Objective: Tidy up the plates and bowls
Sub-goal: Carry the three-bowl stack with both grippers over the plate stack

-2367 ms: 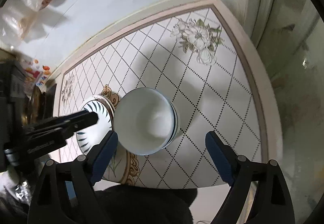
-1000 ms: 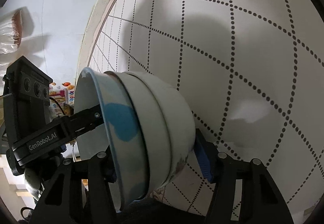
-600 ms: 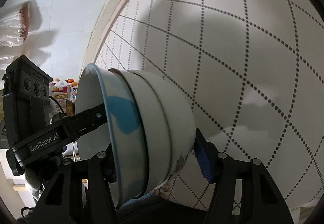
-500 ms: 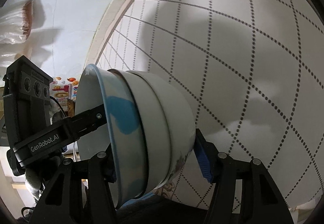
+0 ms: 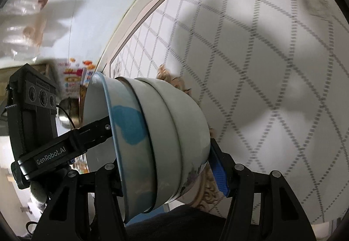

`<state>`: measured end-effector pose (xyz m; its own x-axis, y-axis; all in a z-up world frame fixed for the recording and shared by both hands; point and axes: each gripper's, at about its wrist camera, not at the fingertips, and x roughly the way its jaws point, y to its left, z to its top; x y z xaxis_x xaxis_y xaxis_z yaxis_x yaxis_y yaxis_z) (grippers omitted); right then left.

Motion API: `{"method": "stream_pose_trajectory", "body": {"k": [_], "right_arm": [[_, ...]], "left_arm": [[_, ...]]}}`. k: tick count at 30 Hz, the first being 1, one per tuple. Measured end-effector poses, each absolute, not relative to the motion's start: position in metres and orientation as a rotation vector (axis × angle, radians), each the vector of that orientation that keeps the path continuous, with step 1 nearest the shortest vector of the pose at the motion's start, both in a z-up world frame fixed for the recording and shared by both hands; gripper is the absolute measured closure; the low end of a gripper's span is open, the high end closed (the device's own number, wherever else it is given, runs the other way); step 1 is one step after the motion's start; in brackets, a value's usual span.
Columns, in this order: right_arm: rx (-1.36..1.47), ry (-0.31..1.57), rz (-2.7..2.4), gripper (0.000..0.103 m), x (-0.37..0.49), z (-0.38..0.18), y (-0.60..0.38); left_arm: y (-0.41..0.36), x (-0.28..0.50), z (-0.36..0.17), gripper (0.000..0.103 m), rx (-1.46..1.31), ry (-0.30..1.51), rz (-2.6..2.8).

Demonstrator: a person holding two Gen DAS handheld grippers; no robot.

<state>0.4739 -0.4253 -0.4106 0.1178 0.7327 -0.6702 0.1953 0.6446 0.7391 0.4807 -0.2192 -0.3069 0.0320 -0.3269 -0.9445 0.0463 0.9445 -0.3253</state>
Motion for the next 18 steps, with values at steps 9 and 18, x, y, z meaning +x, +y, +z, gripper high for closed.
{"method": "stream_pose_trajectory", "body": {"k": [9,18], "right_arm": [[0.782,1.500,0.584,0.040,0.491,-0.420,-0.353],[0.709,1.541,0.631,0.040,0.503,-0.433,-0.309]], "left_arm": [[-0.144,0.475,-0.313,0.066,-0.337,1.491,-0.150],[-0.107,0.477,-0.329,0.066,-0.393,1.489,-0.093]]}}
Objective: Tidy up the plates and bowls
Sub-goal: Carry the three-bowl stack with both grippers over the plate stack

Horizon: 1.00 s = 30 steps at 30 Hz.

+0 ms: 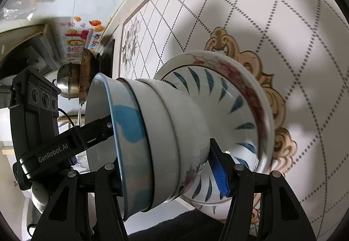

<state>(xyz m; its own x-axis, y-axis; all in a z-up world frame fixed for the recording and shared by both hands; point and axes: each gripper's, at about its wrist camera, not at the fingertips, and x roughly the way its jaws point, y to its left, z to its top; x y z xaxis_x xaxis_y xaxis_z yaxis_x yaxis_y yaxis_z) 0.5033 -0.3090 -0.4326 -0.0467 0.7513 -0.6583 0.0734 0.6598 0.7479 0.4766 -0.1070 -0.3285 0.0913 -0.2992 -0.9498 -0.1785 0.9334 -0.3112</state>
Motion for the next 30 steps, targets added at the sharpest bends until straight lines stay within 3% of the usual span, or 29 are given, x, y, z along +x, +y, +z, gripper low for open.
{"method": "stream_pose_trajectory", "body": {"k": [30], "right_arm": [[0.648,1.574,0.538,0.041,0.508,-0.446,-0.298]], "left_arm": [[-0.106,0.478,-0.345,0.067,-0.310,1.506,-0.098]]}}
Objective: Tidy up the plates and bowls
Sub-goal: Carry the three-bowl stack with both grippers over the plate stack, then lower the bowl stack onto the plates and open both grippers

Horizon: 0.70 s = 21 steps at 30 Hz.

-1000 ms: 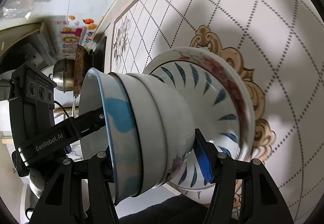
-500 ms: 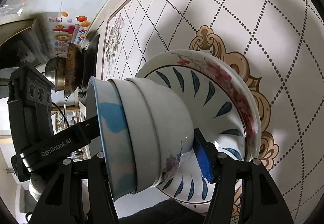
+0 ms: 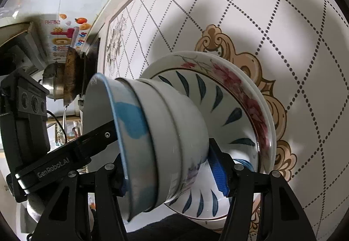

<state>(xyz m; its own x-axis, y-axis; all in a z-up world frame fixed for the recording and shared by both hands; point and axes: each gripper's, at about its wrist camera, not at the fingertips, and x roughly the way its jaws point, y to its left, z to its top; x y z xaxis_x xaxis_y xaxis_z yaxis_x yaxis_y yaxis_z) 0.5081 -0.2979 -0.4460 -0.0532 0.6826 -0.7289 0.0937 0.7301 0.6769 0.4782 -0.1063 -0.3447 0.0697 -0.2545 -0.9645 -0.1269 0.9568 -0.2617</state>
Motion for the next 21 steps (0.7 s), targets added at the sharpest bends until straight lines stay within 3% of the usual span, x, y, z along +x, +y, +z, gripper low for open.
{"method": "stream_pose_trajectory", "body": {"k": [9,13,15,17,21], "right_arm": [[0.559,1.521,0.488,0.040,0.505,-0.419,-0.305],[0.469,1.471,0.419,0.029,0.496,-0.390,-0.308],[0.420,1.444,0.383,0.021,0.488,-0.375,-0.305],[0.378,1.415,0.334,0.013,0.477,-0.359,-0.302],[0.305,1.357,0.221,0.010,0.450,-0.327,-0.294]], "left_arm": [[-0.111,0.468,-0.331,0.066,-0.214,1.487,-0.085],[-0.108,0.454,-0.310,0.066,-0.157,1.429,-0.109],[-0.106,0.446,-0.297,0.056,-0.127,1.392,-0.122],[-0.102,0.437,-0.284,0.038,-0.099,1.355,-0.138],[-0.090,0.416,-0.259,0.024,-0.052,1.291,-0.164]]}}
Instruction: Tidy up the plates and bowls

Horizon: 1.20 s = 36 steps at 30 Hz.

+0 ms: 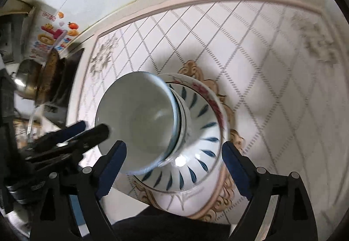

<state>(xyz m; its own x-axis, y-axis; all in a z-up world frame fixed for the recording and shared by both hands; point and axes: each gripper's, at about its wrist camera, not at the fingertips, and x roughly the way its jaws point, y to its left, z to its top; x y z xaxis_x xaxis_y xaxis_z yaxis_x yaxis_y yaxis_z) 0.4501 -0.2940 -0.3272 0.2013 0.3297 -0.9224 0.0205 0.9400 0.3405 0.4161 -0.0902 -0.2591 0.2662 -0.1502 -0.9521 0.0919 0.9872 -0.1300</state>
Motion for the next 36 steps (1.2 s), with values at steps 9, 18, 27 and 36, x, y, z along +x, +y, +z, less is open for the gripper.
{"method": "stream_pose_trajectory", "body": {"k": [9,18,27,36], "right_arm": [[0.294,1.219,0.087,0.007,0.370,-0.268,-0.270],[0.236,1.093,0.041,0.007,0.291,-0.201,-0.247],[0.217,1.009,0.060,0.006,0.222,-0.158,-0.252],[0.186,0.974,0.111,0.006,0.157,-0.133,-0.254]], "left_arm": [[-0.059,0.361,-0.214,0.014,-0.032,1.189,-0.217],[-0.046,0.295,-0.165,0.014,-0.026,1.095,-0.229],[-0.045,0.226,-0.132,0.014,-0.026,1.016,-0.195],[-0.044,0.156,-0.110,0.012,-0.047,0.962,-0.144]]}}
